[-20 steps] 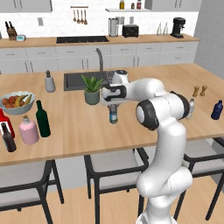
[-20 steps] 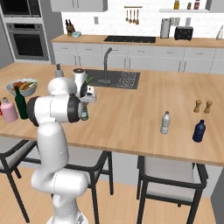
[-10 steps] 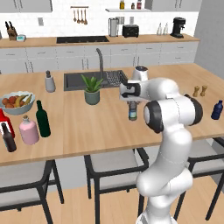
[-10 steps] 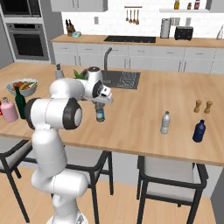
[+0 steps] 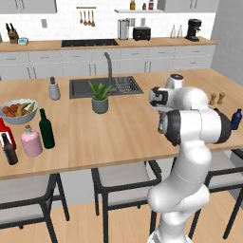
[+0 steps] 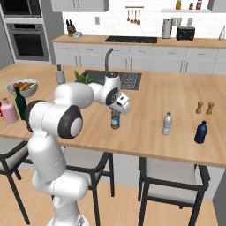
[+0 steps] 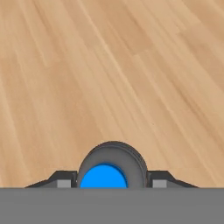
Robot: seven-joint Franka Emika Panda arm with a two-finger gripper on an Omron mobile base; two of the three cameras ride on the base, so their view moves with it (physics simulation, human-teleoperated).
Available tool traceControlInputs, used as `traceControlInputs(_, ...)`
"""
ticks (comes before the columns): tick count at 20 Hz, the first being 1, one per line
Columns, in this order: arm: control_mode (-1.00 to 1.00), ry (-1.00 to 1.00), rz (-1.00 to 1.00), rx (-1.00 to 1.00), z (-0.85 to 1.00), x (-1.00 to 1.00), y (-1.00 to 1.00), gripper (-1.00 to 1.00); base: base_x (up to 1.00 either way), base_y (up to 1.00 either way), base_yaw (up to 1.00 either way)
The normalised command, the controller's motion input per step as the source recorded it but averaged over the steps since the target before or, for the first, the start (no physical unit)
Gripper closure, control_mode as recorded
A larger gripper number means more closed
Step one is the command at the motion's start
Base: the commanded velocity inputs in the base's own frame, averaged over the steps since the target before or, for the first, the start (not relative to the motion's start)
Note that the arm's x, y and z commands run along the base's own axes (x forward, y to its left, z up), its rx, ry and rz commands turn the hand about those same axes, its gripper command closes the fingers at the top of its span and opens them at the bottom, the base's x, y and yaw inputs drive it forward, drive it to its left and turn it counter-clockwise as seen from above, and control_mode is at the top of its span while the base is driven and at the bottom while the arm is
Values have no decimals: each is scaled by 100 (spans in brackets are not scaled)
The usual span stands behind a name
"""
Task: Move the plastic bottles in the middle to the plastics group, and the glass bottles in the middle to the glass group.
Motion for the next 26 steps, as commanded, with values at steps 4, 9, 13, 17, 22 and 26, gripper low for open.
traceControlInputs(4, -100, 0, -23, 4, 0, -22, -96, 100, 0, 0, 0)
traceControlInputs(9, -100, 0, -23, 3, 0, -22, -100, 100, 0, 0, 0)
traceControlInputs(13, -100, 0, -19, 0, 5, -23, -92, 100, 0, 0, 0)
traceControlInputs(17, -100, 0, -18, 0, 1, -13, -94, 100, 0, 0, 0)
traceControlInputs(22, -100, 0, -14, 0, 0, -12, -89, 100, 0, 0, 0)
traceControlInputs(26, -100, -1, -8, 0, 0, -5, -73, 100, 0, 0, 0)
